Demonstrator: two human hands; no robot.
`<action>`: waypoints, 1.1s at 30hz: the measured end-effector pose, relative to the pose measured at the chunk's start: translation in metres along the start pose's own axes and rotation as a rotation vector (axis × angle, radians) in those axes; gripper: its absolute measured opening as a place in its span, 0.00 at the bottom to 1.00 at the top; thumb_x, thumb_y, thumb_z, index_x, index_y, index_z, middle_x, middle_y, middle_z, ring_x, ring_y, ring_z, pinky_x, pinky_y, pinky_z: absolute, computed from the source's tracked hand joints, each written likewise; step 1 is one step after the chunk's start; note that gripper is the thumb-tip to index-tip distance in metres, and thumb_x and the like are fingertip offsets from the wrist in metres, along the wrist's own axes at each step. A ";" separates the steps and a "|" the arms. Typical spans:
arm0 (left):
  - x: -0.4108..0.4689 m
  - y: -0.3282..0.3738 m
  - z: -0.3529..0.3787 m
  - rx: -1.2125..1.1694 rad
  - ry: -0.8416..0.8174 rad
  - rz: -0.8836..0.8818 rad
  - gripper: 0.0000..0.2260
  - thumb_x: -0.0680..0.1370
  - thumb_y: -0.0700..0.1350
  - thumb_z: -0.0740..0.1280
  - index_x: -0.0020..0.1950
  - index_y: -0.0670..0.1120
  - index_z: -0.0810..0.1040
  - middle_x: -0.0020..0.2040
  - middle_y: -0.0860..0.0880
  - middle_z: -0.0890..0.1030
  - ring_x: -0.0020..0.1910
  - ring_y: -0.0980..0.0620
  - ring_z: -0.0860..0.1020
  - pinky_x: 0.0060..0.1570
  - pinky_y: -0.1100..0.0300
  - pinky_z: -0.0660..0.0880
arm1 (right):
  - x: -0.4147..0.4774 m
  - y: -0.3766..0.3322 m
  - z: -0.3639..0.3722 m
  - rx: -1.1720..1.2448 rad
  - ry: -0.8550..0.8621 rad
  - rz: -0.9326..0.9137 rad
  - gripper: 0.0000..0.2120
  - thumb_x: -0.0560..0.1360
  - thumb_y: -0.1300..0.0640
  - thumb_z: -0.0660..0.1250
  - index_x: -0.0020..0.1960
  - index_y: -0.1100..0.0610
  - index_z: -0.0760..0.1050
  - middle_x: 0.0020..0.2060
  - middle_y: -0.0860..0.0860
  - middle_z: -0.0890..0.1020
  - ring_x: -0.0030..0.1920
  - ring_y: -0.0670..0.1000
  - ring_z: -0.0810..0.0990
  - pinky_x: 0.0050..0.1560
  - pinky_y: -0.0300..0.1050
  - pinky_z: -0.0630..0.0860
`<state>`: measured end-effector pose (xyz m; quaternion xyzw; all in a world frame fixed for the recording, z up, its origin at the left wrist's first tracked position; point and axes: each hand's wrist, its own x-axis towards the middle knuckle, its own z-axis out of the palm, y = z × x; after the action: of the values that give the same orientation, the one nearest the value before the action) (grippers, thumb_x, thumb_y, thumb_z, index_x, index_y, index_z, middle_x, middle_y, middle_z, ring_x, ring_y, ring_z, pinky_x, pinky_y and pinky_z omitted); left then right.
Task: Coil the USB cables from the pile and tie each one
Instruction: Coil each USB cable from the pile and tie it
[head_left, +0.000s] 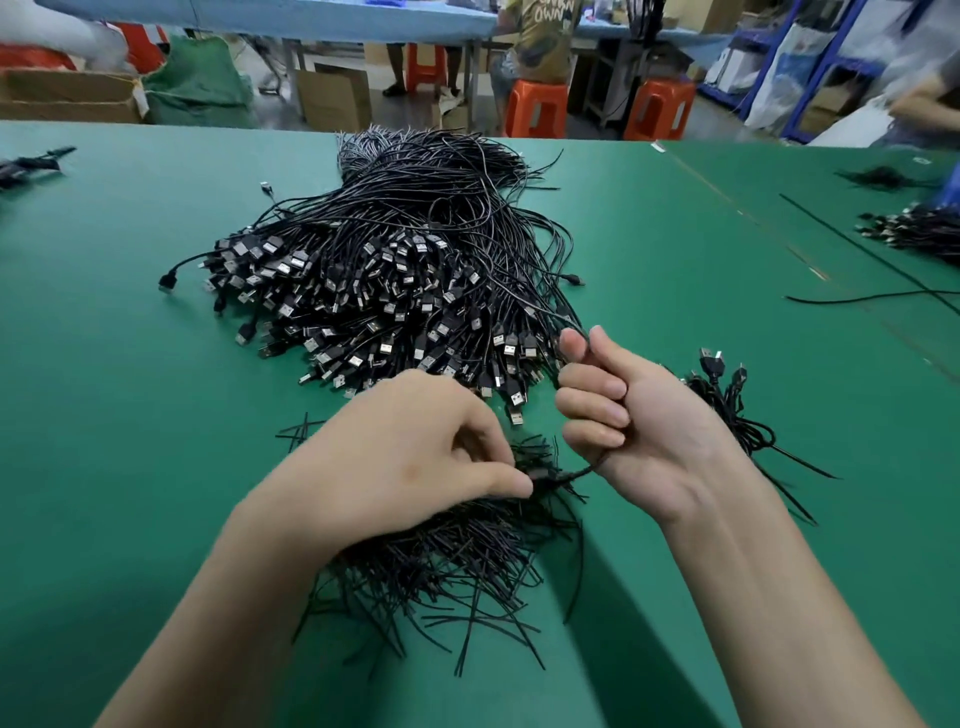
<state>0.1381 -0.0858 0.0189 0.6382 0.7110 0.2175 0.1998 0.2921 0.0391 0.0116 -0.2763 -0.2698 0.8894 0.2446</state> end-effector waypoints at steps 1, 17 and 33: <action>0.001 -0.004 -0.001 -0.015 0.016 0.011 0.14 0.72 0.66 0.70 0.49 0.60 0.87 0.42 0.66 0.84 0.45 0.66 0.81 0.47 0.64 0.78 | -0.003 0.000 0.001 -0.031 -0.002 -0.011 0.17 0.85 0.49 0.57 0.44 0.56 0.76 0.25 0.44 0.59 0.20 0.42 0.58 0.17 0.34 0.54; 0.016 -0.036 0.003 0.197 0.622 0.262 0.12 0.84 0.53 0.64 0.59 0.56 0.86 0.47 0.56 0.81 0.45 0.51 0.78 0.51 0.55 0.74 | -0.034 0.033 -0.008 -0.566 -0.262 0.120 0.21 0.83 0.43 0.58 0.40 0.53 0.78 0.29 0.47 0.58 0.29 0.48 0.53 0.29 0.42 0.50; 0.017 0.003 0.030 0.097 0.302 0.362 0.08 0.85 0.44 0.63 0.50 0.47 0.81 0.41 0.55 0.75 0.43 0.50 0.76 0.46 0.50 0.75 | -0.017 0.015 0.016 -0.639 0.078 -0.708 0.15 0.87 0.58 0.54 0.62 0.59 0.78 0.47 0.53 0.86 0.45 0.48 0.84 0.45 0.40 0.80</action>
<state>0.1555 -0.0672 -0.0041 0.7245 0.6162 0.3084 0.0182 0.2904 0.0127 0.0199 -0.2620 -0.5980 0.6127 0.4454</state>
